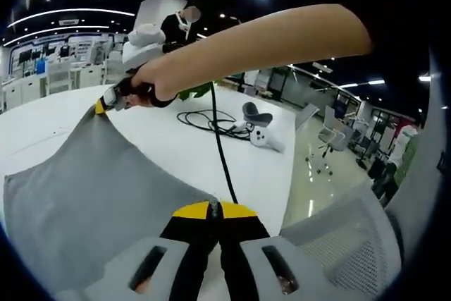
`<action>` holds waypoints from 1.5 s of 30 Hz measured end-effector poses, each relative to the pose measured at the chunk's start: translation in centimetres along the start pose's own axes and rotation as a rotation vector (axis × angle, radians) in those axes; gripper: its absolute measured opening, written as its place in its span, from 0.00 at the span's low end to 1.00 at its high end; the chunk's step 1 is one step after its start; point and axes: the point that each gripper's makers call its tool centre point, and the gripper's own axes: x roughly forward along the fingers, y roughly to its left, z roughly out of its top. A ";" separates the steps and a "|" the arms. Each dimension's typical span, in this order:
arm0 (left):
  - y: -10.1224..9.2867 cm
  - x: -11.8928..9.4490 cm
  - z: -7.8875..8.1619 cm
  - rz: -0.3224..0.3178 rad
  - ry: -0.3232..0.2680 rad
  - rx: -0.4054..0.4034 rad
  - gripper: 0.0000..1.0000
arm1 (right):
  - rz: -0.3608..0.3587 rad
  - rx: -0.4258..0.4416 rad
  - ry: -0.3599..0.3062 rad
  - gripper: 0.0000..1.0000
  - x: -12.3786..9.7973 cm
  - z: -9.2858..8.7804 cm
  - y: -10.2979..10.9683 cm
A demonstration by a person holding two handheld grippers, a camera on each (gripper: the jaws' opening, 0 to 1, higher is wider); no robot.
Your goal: Fold the towel on the table until its edges align and the towel forms a compact rectangular stack.
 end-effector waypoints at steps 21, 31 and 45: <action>1.1 -3.3 0.3 0.068 -0.018 -0.002 0.04 | 0.020 0.006 -0.016 0.00 -0.3 2.2 3.1; 2.0 -5.9 0.3 0.113 -0.039 -0.017 0.04 | 0.037 -0.028 -0.020 0.00 -0.4 4.2 5.4; 3.2 -9.3 0.6 0.162 -0.082 -0.034 0.04 | 0.060 -0.033 -0.047 0.00 0.8 6.5 9.5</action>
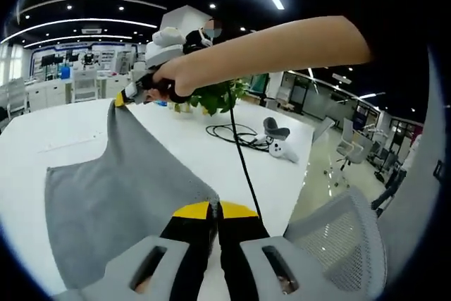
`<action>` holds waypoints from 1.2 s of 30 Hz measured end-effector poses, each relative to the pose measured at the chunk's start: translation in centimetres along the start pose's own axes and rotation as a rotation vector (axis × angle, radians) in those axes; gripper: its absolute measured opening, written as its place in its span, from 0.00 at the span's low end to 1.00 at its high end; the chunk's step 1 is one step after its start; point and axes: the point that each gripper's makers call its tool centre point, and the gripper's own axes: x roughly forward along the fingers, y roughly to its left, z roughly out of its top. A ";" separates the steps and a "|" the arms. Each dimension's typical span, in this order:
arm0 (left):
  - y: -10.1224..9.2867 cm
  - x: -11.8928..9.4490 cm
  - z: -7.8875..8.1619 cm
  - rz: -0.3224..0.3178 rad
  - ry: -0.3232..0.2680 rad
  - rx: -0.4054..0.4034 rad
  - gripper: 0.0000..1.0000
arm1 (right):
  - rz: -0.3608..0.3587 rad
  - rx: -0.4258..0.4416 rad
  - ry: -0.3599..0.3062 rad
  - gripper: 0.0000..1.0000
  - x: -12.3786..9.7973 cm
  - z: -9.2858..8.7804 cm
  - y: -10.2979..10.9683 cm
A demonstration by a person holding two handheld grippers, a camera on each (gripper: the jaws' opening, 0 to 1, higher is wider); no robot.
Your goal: Fold the towel on the table until its edges align and the towel forms a compact rectangular stack.
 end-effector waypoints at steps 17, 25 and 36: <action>4.0 -4.7 -1.9 0.068 -0.003 -0.068 0.04 | 0.020 -0.004 0.012 0.00 2.9 0.5 5.1; 6.0 -6.8 -3.7 0.087 0.015 -0.125 0.04 | 0.040 0.004 0.020 0.00 5.3 0.6 7.7; 7.9 -9.2 -5.3 0.088 0.021 -0.184 0.04 | 0.032 0.028 0.032 0.00 6.5 -0.2 10.9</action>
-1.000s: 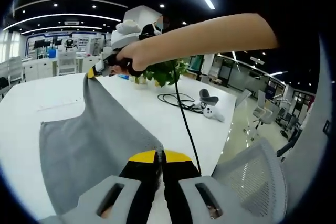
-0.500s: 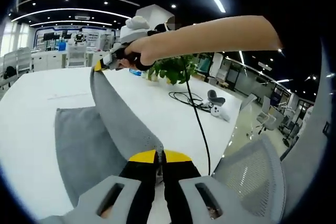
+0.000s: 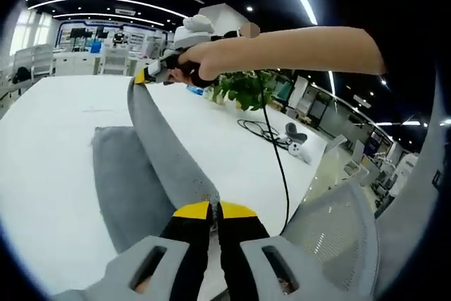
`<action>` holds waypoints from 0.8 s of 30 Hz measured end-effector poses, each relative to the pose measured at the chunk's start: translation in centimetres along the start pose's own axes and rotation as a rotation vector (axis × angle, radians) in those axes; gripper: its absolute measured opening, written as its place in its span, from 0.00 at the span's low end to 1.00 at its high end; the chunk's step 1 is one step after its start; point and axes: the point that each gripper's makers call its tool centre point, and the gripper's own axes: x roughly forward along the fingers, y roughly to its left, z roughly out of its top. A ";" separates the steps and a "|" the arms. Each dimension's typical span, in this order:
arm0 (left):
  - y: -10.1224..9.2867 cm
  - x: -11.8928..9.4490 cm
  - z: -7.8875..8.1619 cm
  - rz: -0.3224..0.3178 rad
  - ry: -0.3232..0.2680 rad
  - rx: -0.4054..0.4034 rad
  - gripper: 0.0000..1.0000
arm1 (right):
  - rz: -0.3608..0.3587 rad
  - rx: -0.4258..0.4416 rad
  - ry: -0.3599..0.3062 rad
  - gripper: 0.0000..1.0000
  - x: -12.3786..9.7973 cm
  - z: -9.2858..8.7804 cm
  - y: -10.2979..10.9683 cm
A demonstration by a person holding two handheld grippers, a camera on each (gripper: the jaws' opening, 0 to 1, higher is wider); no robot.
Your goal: Fold the towel on the table until its edges align and the towel forms a compact rectangular stack.
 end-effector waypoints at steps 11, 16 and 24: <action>3.7 -1.8 -2.6 0.015 0.013 -0.106 0.04 | -0.023 0.024 0.021 0.00 3.1 -1.3 1.5; 5.3 -1.7 -4.3 0.026 0.050 -0.154 0.04 | -0.025 0.034 0.045 0.00 4.4 -2.6 2.2; 7.9 -1.5 -7.4 0.077 0.078 -0.257 0.04 | -0.034 0.005 0.082 0.00 6.4 -4.6 3.4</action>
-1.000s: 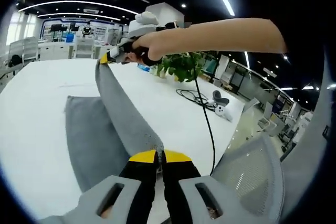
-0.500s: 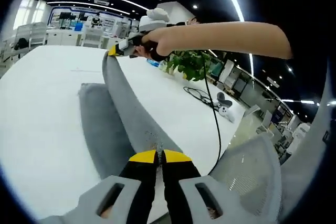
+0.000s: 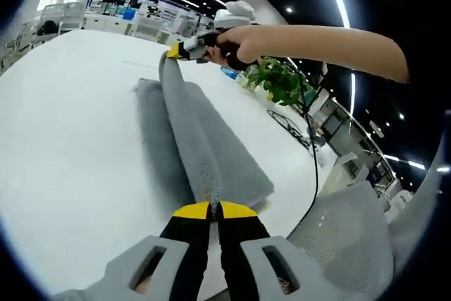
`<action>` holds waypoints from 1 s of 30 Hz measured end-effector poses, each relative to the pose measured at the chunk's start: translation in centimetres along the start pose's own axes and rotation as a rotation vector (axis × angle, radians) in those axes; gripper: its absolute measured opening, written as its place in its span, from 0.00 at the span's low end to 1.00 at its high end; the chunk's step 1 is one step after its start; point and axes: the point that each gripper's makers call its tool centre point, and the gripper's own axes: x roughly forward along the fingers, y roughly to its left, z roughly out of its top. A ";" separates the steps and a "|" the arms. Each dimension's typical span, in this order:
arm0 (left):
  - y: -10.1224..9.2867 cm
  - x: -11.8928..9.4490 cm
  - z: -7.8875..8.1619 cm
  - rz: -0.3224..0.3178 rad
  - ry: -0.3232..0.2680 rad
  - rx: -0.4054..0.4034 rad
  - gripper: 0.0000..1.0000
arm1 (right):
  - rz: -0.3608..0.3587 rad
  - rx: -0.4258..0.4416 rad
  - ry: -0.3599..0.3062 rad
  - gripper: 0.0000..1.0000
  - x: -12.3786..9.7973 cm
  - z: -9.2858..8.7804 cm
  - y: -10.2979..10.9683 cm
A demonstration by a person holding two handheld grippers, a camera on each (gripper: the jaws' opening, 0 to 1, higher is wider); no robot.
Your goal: Fold the towel on the table until its edges align and the towel forms a compact rectangular stack.
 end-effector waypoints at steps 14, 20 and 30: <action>2.2 0.4 -1.8 0.029 0.011 -0.122 0.04 | -0.009 -0.032 0.022 0.01 3.8 -1.7 0.6; 2.1 0.2 -2.0 0.034 0.015 -0.150 0.05 | 0.012 -0.073 0.043 0.02 4.9 -2.6 1.0; 2.4 0.2 -0.9 0.018 -0.026 -0.051 0.25 | 0.043 -0.127 0.058 0.05 4.8 -2.7 1.5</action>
